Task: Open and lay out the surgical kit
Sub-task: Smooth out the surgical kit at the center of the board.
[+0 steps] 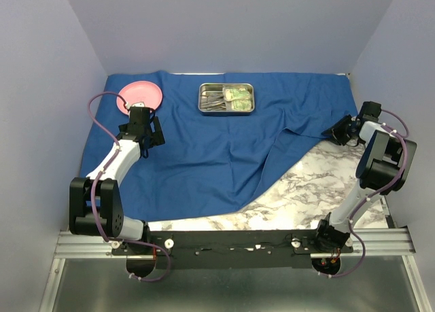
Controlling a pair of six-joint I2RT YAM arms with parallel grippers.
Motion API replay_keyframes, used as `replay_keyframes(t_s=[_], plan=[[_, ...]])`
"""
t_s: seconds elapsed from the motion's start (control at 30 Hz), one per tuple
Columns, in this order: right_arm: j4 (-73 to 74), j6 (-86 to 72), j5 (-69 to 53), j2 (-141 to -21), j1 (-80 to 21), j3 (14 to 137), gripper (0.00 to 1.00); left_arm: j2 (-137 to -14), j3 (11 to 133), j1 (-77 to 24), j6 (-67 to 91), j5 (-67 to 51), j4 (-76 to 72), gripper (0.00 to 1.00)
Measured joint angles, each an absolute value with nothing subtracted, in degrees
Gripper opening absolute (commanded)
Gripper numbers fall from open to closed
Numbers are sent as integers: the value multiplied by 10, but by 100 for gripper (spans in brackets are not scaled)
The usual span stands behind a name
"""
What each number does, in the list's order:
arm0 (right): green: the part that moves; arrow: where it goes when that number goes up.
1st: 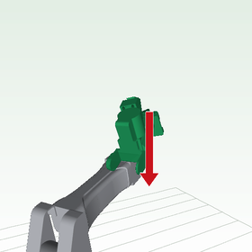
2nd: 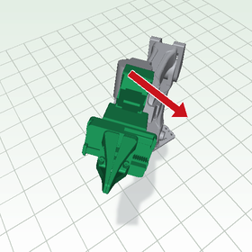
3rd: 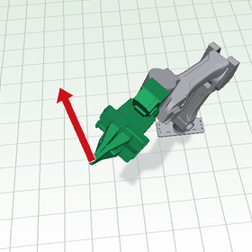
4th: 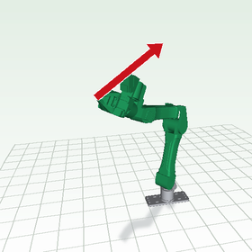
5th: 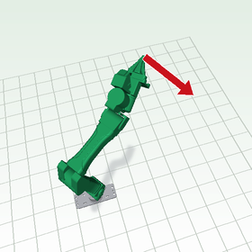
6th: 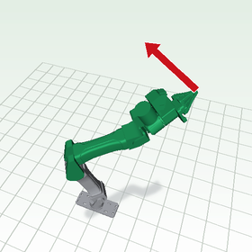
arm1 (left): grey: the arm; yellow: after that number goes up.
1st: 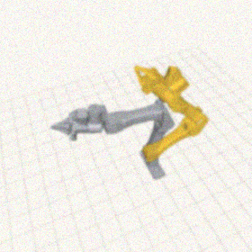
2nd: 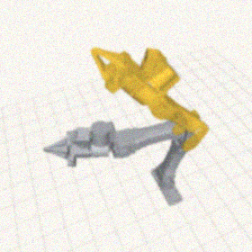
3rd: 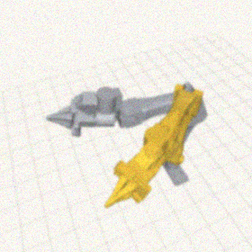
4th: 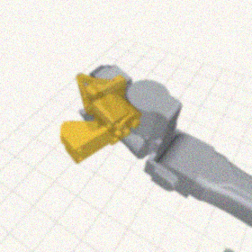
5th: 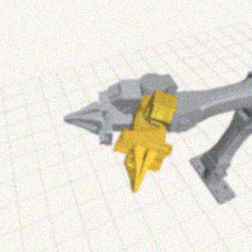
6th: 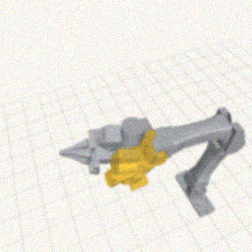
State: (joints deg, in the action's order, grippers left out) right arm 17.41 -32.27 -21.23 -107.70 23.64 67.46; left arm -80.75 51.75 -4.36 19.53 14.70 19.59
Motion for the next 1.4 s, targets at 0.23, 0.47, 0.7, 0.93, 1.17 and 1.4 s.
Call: replay_keyframes(t_s=[0.23, 0.47, 0.7, 0.93, 1.17, 1.4], plan=[[182, -311, -212, -1065, 236, 675, 7, -808, 518, -44, 195, 147, 196, 99], [214, -298, -203, -1046, 236, 695, 1, -808, 520, -44, 195, 147, 199, 99], [338, -283, -90, -960, 239, 727, 1, -805, 525, -44, 193, 175, 229, 99], [472, -271, 82, -830, 293, 739, 1, -775, 537, -44, 190, 232, 268, 99], [516, -237, 236, -763, 373, 728, 1, -759, 540, -58, 190, 282, 291, 99], [534, -209, 340, -769, 382, 680, 5, -724, 538, -74, 185, 316, 292, 99]])
